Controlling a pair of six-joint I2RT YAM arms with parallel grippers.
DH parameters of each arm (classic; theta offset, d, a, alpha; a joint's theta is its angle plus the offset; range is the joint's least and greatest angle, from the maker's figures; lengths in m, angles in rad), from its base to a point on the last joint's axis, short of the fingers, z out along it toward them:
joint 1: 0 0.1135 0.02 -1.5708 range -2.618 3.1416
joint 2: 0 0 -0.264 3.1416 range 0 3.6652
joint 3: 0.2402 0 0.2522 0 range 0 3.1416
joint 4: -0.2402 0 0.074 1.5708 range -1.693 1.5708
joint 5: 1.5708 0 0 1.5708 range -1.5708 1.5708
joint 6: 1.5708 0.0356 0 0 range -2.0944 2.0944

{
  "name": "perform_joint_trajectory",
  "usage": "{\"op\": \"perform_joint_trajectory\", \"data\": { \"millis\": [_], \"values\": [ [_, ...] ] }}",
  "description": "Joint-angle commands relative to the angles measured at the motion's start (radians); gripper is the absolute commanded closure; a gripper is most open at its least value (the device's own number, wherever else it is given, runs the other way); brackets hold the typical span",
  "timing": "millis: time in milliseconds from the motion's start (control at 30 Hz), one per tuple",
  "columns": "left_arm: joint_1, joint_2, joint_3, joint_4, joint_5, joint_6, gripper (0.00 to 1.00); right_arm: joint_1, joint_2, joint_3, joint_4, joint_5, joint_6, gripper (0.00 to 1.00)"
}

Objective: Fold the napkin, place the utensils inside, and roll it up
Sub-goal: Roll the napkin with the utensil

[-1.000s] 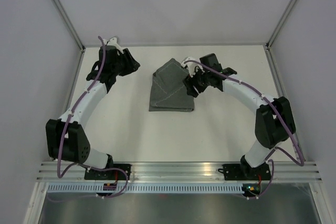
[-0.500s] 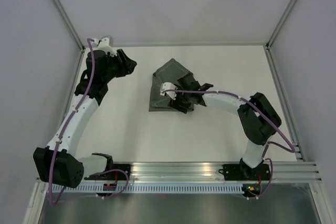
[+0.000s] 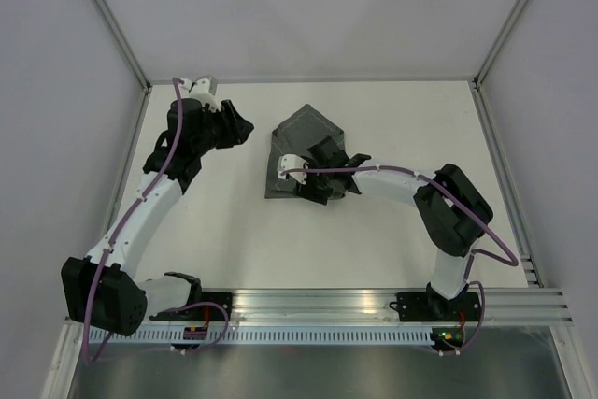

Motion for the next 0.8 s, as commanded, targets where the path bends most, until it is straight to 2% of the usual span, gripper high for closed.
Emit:
{"op": "perform_joint_trajectory", "data": {
  "millis": [0, 300, 467, 767],
  "values": [
    [-0.025, -0.003, -0.016, 0.065, -0.013, 0.045, 0.46, 0.011, 0.037, -0.008, 0.041, 0.003, -0.022, 0.32],
    [-0.069, 0.005, -0.042, 0.091, -0.040, 0.069, 0.46, 0.011, 0.080, -0.037, 0.067, 0.017, -0.066, 0.40],
    [-0.120, 0.012, -0.050, 0.092, -0.100, 0.100, 0.46, 0.009, 0.097, -0.039, 0.053, 0.019, -0.089, 0.45],
    [-0.155, 0.015, -0.055, 0.106, -0.120, 0.109, 0.46, -0.003, 0.157, 0.027, -0.107, 0.002, -0.158, 0.51]
  ]
}}
